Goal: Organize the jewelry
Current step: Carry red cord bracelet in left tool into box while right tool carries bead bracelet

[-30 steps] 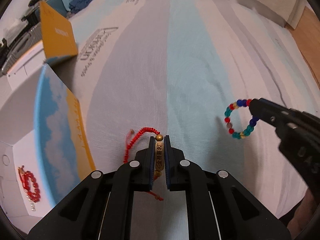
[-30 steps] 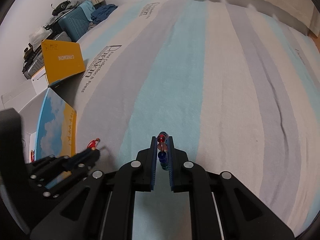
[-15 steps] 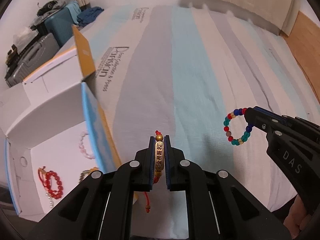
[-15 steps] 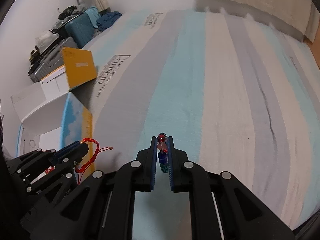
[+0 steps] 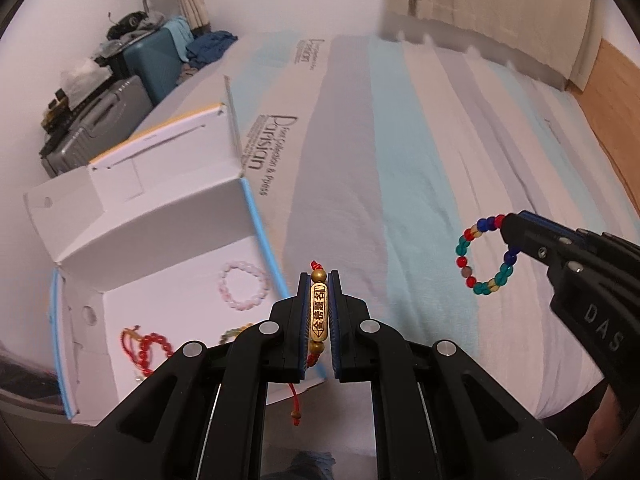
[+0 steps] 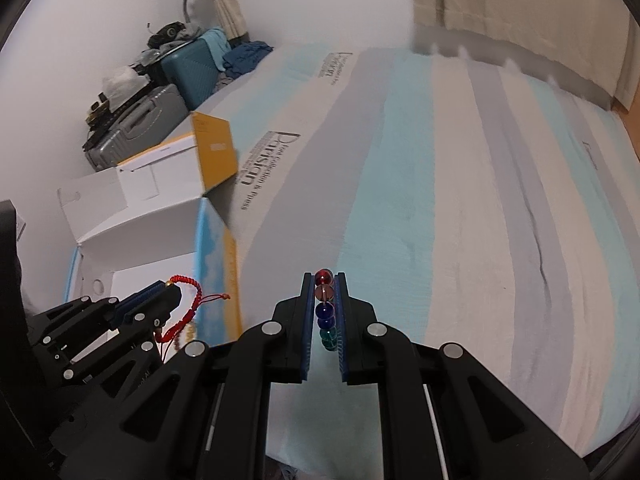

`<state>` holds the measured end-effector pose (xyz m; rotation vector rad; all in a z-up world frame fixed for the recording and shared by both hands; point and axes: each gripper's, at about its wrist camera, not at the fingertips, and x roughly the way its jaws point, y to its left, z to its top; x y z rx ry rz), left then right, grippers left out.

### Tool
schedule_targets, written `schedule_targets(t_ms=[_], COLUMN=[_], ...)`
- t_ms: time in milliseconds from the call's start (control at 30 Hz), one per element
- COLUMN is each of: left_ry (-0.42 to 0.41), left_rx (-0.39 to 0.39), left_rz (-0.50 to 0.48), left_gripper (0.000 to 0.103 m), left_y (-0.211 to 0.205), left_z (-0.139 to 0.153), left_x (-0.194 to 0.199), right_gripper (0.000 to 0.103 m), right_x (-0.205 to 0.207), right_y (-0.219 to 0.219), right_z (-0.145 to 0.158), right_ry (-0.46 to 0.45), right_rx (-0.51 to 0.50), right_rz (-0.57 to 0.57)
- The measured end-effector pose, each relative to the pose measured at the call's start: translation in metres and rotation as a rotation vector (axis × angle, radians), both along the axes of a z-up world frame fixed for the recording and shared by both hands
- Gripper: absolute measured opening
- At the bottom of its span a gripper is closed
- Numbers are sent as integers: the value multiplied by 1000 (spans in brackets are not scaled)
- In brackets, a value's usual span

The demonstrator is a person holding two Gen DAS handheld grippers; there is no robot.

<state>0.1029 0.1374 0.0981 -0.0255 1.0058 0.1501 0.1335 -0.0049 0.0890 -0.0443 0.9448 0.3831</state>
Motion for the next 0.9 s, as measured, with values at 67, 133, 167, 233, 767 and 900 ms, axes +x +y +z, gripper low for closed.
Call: schedule_targets(t_ms=[67, 133, 167, 233, 767, 900], left_ry=[-12, -24, -26, -30, -9, 13], left_rx=[-3, -3, -1, 9, 33, 12], left_rz=[16, 36, 42, 63, 244, 271], left_gripper=[7, 7, 7, 7, 7, 7], left_y=[11, 24, 29, 44, 185, 207], left_z=[7, 14, 16, 21, 25, 8], left_x=[-7, -16, -19, -28, -93, -99], right_gripper=[9, 9, 9, 9, 9, 9], right_x=[-6, -14, -17, -25, -72, -72], right_y=[12, 26, 32, 51, 204, 224], right_z=[8, 15, 17, 24, 11, -13], right_ry=[-11, -21, -25, -36, -22, 17], right_rx=[-2, -2, -1, 3, -7, -24], right_rz=[17, 35, 45, 71, 293, 319])
